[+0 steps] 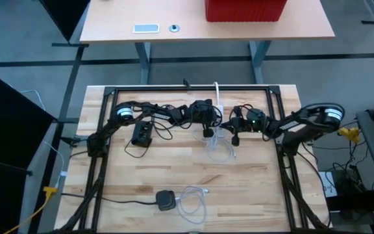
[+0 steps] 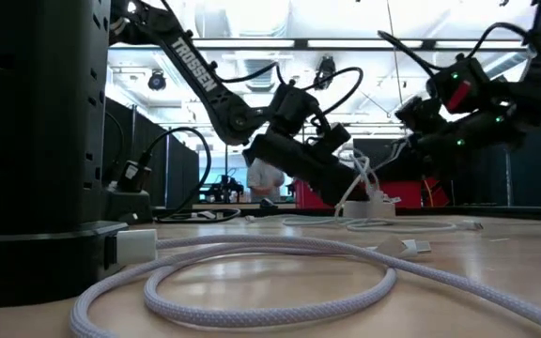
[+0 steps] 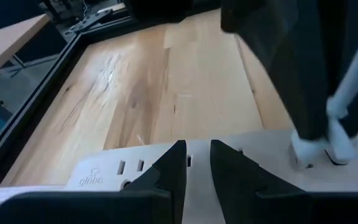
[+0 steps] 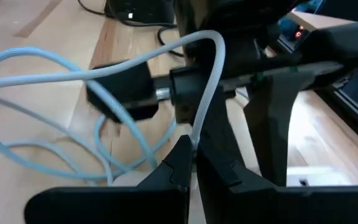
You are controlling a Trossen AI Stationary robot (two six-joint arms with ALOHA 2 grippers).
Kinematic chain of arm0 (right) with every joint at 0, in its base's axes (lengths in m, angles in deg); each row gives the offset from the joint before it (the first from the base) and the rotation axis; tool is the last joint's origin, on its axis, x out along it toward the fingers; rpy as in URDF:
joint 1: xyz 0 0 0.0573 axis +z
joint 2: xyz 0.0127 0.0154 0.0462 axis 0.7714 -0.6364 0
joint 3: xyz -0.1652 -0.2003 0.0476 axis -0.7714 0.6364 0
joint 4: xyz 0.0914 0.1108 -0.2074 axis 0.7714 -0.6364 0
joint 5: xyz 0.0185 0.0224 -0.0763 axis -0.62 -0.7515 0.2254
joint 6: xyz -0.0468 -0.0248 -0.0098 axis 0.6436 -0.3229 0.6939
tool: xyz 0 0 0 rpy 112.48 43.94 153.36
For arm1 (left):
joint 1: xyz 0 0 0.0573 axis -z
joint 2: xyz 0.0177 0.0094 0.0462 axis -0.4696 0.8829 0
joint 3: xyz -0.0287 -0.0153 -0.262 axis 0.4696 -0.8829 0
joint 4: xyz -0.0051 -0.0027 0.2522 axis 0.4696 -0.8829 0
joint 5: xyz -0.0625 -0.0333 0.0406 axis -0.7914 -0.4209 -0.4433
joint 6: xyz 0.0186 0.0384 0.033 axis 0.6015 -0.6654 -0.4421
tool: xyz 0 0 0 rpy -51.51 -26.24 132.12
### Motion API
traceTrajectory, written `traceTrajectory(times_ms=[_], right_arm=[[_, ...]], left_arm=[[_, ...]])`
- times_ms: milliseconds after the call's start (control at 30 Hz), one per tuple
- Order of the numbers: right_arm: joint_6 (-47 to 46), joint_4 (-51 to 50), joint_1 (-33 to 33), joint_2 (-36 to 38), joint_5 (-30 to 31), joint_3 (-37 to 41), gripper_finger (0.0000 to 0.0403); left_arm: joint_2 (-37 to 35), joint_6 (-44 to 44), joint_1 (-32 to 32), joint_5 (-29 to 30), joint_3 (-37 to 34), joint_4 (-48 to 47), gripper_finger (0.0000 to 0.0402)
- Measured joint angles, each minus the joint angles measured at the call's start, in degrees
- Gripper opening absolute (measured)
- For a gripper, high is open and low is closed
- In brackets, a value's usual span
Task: Insert USB
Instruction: Insert the white charger cable into the white outlet extension
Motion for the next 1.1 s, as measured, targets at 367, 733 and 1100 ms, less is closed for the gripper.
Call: traceTrajectory(times_ms=[367,733,1100], right_arm=[[0.66,2.42,-0.15,-1.57,0.08,0.10,0.0000],[-2.43,2.54,-0.49,-1.60,-2.77,0.23,0.0000],[-0.60,2.80,-0.50,-2.02,0.53,0.23,0.0000]], left_arm=[[0.30,-3.43,-1.02,-0.95,0.01,-4.07,0.0048],[0.34,-3.53,-1.27,-0.59,-0.28,-3.36,0.0032],[0.34,-3.61,-1.33,-1.11,-0.30,-3.52,0.0030]])
